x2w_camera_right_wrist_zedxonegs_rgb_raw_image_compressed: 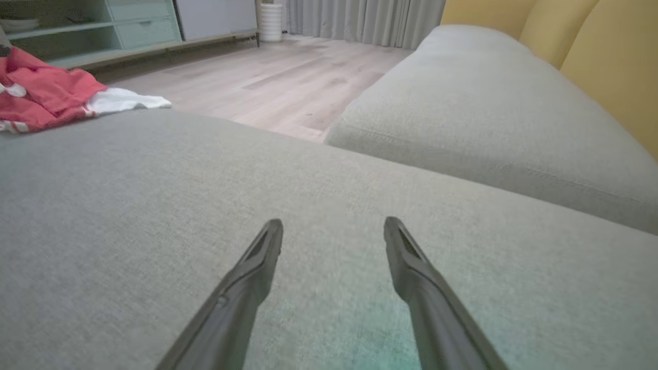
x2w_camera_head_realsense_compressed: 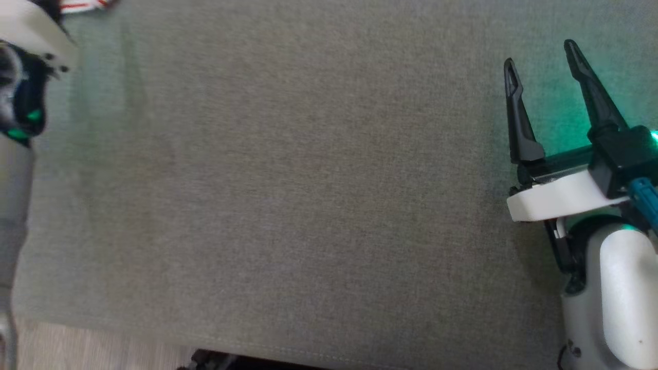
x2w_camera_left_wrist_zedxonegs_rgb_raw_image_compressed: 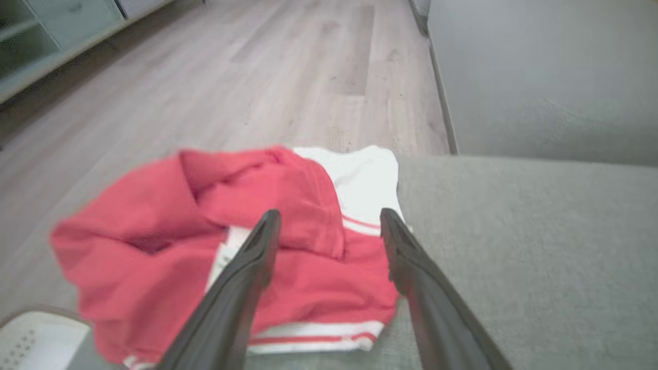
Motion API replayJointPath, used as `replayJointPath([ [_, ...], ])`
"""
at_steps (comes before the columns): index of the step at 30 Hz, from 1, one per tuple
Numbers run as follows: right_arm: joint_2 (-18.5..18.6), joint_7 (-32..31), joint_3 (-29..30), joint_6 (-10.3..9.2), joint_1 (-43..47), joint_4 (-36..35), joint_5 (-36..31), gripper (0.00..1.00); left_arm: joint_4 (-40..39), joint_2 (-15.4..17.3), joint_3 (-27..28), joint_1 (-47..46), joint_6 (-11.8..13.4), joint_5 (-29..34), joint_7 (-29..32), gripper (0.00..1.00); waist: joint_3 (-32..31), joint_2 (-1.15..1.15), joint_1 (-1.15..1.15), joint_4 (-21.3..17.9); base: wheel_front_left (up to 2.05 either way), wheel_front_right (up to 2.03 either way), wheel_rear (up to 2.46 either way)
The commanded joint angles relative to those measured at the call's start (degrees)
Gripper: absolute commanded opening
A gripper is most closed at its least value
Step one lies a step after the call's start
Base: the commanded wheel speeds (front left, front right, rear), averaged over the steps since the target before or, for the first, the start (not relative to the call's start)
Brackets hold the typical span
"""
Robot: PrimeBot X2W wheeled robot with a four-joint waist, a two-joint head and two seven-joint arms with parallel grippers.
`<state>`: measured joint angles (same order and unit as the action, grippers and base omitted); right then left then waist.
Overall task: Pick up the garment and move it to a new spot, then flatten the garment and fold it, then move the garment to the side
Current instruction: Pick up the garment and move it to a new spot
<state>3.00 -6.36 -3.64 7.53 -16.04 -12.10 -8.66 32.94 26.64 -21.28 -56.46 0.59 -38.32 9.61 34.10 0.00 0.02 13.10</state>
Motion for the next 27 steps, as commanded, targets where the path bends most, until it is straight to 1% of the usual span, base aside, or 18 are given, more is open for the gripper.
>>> replayJointPath([
  [1, -0.13, -0.37, -1.74, -0.04, -0.13, -2.48, -0.40, 1.00, 0.35, 2.85, 1.17, -2.51, -0.93, -0.06, 0.29, 1.00, 2.91, 0.00, -0.02, -1.10, 0.00, 0.00, 0.00],
  [6, -0.13, -0.41, -0.92, -0.04, 0.00, -3.33, -1.12, 1.00, 6.63, 0.77, -1.30, -3.92, -3.73, -0.09, 1.54, 1.00, 4.59, 0.00, -0.02, -1.06, 0.00, 0.00, 0.00],
  [11, -0.13, -0.33, -0.47, -0.04, -0.11, -3.82, -1.16, 1.00, 12.40, 0.05, -3.08, -5.07, -5.56, -0.69, 4.43, 1.00, 5.19, 0.00, -0.02, -1.26, 0.00, 0.00, 0.00],
  [12, -0.13, -0.28, -0.39, -0.04, -0.18, -3.84, -1.08, 1.00, 13.04, 0.13, -3.18, -5.31, -5.54, -0.57, 4.34, 1.00, 5.22, 0.00, -0.02, -1.30, 0.00, 0.00, 0.00],
  [14, -0.13, -0.17, -0.30, -0.04, -0.30, -3.77, -0.96, 1.00, 14.28, 0.10, -3.31, -5.75, -5.57, -0.48, 4.09, 0.28, 5.19, 0.00, -0.02, -1.39, 0.00, 0.00, 0.00],
  [16, -0.13, 0.01, -0.12, -0.04, -0.44, -3.64, -0.79, 1.00, 15.15, 0.08, -3.25, -6.23, -5.51, -0.41, 3.19, 0.00, 4.97, 0.00, -0.02, -1.41, 0.00, 0.00, 0.00],
  [19, -0.13, 0.49, 0.14, -0.04, -0.69, -3.07, -0.35, 1.00, 16.05, 0.40, -3.19, -7.12, -5.45, 0.09, 1.05, 0.00, 4.03, 0.00, -0.02, -1.51, 0.00, 0.00, 0.00],
  [23, -0.13, 1.72, 0.24, -0.04, -0.91, -1.41, 1.10, 1.00, 16.56, 1.37, -3.32, -8.36, -5.48, 1.02, -1.57, 0.00, 1.20, 0.00, -0.02, -2.15, 0.00, 0.00, 0.00],
  [25, -0.13, 2.06, 0.29, -0.04, -0.96, -0.91, 1.55, 1.00, 16.47, 1.71, -3.40, -8.79, -5.54, 1.29, -2.09, 0.00, 0.34, 0.00, -0.02, -2.40, 0.00, 0.00, 0.00],
  [27, -0.13, 2.90, 0.54, -0.04, -0.91, 0.29, 2.57, 1.00, 16.01, 2.20, -3.60, -9.55, -5.62, 1.77, -2.94, 0.00, -1.85, 0.00, -0.02, -2.97, 0.00, 0.00, 0.00],
])
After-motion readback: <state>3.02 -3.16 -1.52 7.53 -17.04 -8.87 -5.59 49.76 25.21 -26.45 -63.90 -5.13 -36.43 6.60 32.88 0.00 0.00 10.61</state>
